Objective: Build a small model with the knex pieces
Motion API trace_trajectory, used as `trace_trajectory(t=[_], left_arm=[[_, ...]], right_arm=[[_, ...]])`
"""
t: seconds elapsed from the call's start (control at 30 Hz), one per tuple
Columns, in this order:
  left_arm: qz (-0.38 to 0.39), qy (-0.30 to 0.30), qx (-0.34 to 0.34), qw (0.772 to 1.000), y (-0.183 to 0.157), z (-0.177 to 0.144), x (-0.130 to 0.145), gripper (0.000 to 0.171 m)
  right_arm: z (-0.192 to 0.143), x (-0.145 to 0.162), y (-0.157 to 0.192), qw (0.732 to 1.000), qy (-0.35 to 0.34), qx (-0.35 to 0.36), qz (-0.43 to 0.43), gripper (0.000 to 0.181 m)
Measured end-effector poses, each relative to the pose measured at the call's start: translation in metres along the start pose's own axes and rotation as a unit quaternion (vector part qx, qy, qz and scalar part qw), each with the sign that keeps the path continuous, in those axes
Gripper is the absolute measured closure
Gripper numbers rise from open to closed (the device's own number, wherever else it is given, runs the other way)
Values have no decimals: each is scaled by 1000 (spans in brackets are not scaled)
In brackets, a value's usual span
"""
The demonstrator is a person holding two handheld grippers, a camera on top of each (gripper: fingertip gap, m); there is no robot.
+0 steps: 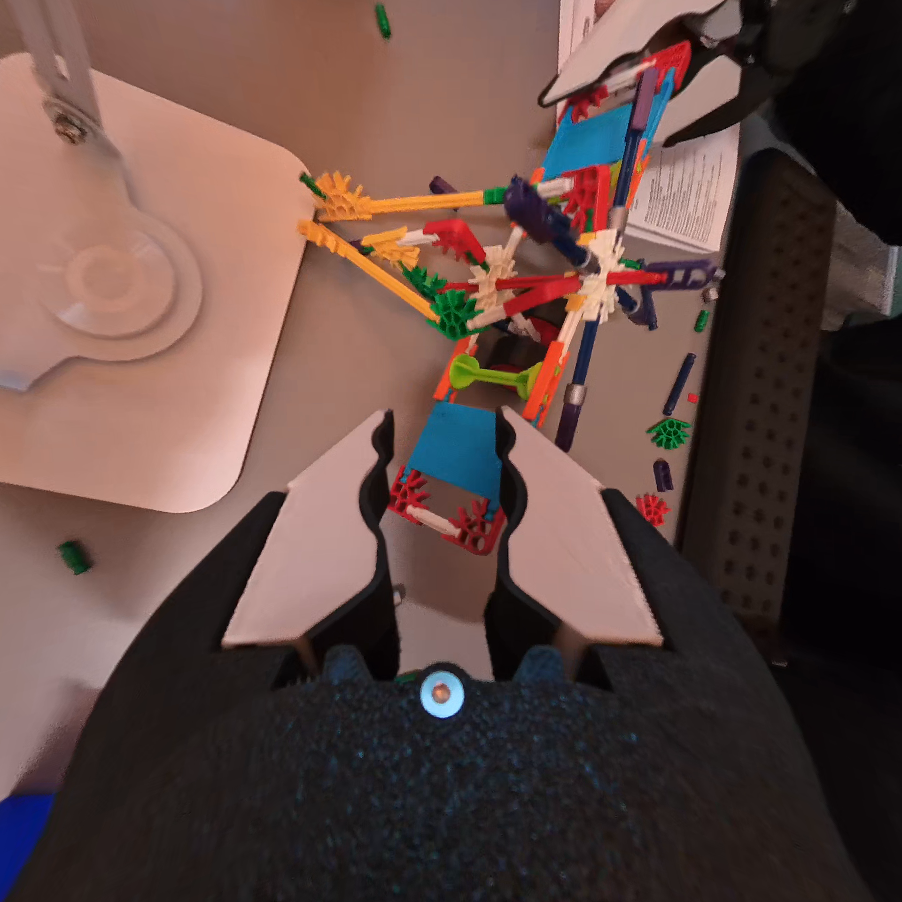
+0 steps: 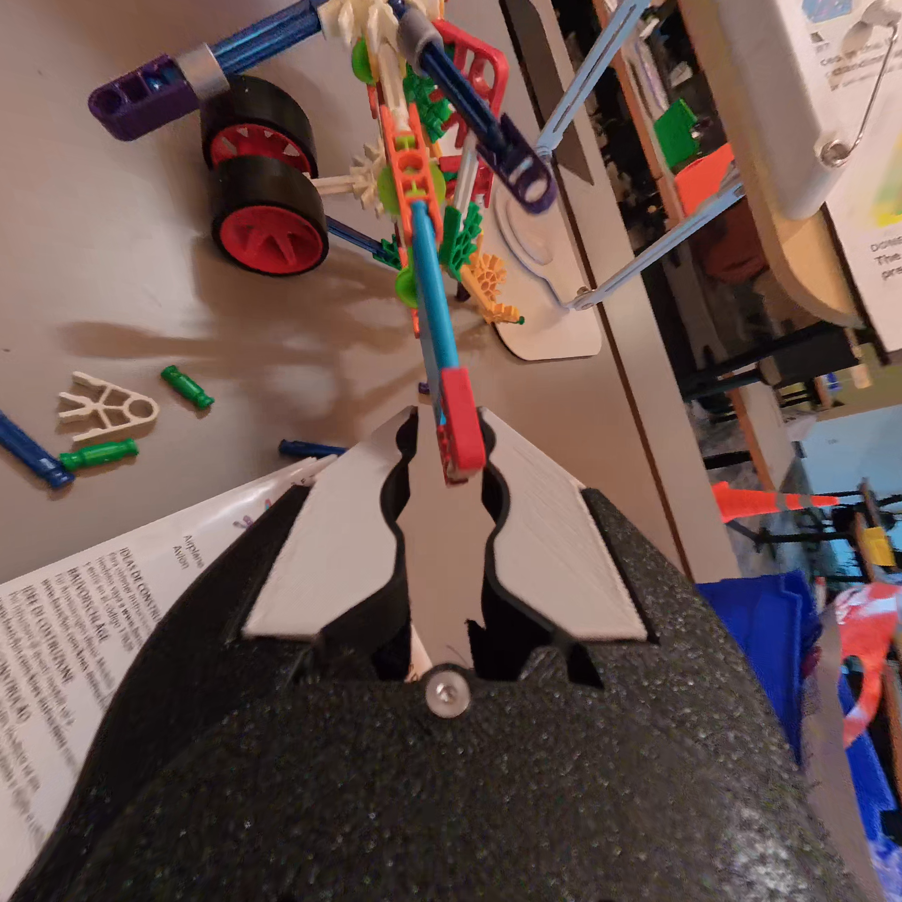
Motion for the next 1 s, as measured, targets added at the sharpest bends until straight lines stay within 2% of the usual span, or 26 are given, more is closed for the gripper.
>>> trace_trajectory(t=[0.1,0.27,0.4,0.53,0.67,0.73,1.0], left_arm=[[17,-21,7,1000,-8,-6,-7,121],[75,2,34,997,-34,6,-20,102],[110,-26,35,993,-49,10,-48,98],[97,-13,40,994,-52,28,-61,97],[80,11,57,995,-48,48,-61,109],[79,16,65,995,-46,55,-60,130],[128,17,64,990,-50,58,-63,140]], right_arm=[[-11,0,-7,999,-19,-15,40,148],[-34,-5,-21,990,-75,-47,114,145],[-51,-3,-34,988,-86,-34,123,143],[-57,4,-44,981,-118,-19,155,144],[-59,14,-52,975,-129,-7,179,144],[-61,17,-55,975,-129,4,183,144],[-66,32,-59,974,-125,7,189,144]])
Point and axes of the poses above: each gripper's, where its closed fingertips meet, z out along the fingers, x out of its underside, y = z × x across the jaws, the point moved 6 cm from there along -z, back along the fingers, and after that the axes turned 5 degrees about z, right-handed, at the moved point
